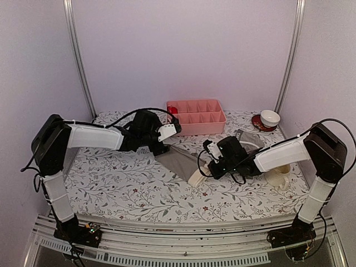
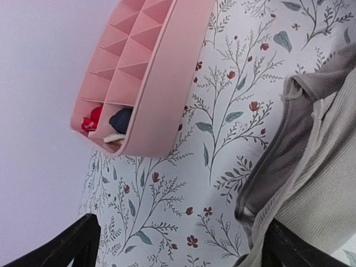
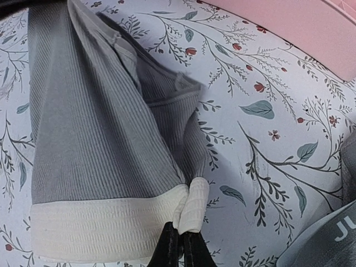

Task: Roll the underwear
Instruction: Adjust the underwear at the center of the board.

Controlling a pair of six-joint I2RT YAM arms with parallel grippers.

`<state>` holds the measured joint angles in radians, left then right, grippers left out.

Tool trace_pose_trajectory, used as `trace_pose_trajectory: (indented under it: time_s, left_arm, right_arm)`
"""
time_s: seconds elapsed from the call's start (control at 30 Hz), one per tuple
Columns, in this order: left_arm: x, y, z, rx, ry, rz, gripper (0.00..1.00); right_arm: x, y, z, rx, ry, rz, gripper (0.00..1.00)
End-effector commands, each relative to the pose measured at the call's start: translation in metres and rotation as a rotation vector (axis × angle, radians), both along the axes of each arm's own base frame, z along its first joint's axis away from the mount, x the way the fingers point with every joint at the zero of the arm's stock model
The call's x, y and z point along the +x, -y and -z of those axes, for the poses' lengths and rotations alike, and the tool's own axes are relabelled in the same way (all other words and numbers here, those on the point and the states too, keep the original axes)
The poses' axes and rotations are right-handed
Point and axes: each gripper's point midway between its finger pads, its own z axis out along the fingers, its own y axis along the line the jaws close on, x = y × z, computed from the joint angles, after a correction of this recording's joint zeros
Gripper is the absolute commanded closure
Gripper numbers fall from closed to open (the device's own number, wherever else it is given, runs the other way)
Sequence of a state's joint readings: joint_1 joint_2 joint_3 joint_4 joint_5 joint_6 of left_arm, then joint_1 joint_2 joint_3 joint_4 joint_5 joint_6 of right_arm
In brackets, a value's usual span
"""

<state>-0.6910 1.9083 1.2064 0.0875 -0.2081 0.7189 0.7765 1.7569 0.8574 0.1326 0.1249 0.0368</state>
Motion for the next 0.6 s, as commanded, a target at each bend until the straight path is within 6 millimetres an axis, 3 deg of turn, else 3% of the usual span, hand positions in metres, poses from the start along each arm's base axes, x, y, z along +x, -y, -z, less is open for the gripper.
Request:
trace_pose_trajectory:
  time_s: [0.0, 0.13, 0.23, 0.3, 0.37, 0.47, 0.57]
  left_arm:
    - [-0.014, -0.015, -0.001, 0.023, -0.045, 0.073, 0.02]
    - [-0.008, -0.037, 0.007, 0.043, -0.02, -0.018, 0.02]
    - [-0.001, -0.039, 0.023, 0.065, -0.044, -0.053, 0.01]
    - [-0.001, -0.033, 0.036, 0.078, -0.093, -0.038, 0.01]
    - [0.001, -0.021, 0.035, 0.05, -0.142, -0.016, 0.01]
    - [-0.008, -0.006, 0.055, 0.03, -0.297, 0.036, 0.02]
    - [-0.011, 0.003, 0.056, -0.005, -0.356, 0.054, 0.02]
  right_arm:
    - [0.006, 0.005, 0.013, -0.056, -0.019, 0.022, 0.98]
    - [0.013, 0.007, 0.013, -0.09, -0.005, 0.046, 0.97]
    - [0.019, 0.009, 0.014, -0.119, 0.001, 0.066, 0.87]
    - [0.024, 0.012, 0.015, -0.14, 0.009, 0.089, 0.74]
    - [0.026, 0.016, 0.015, -0.161, 0.019, 0.106, 0.7]
    - [0.027, 0.019, 0.013, -0.174, 0.031, 0.116, 0.64]
    - [0.025, 0.014, -0.003, -0.135, 0.053, 0.097, 0.61]
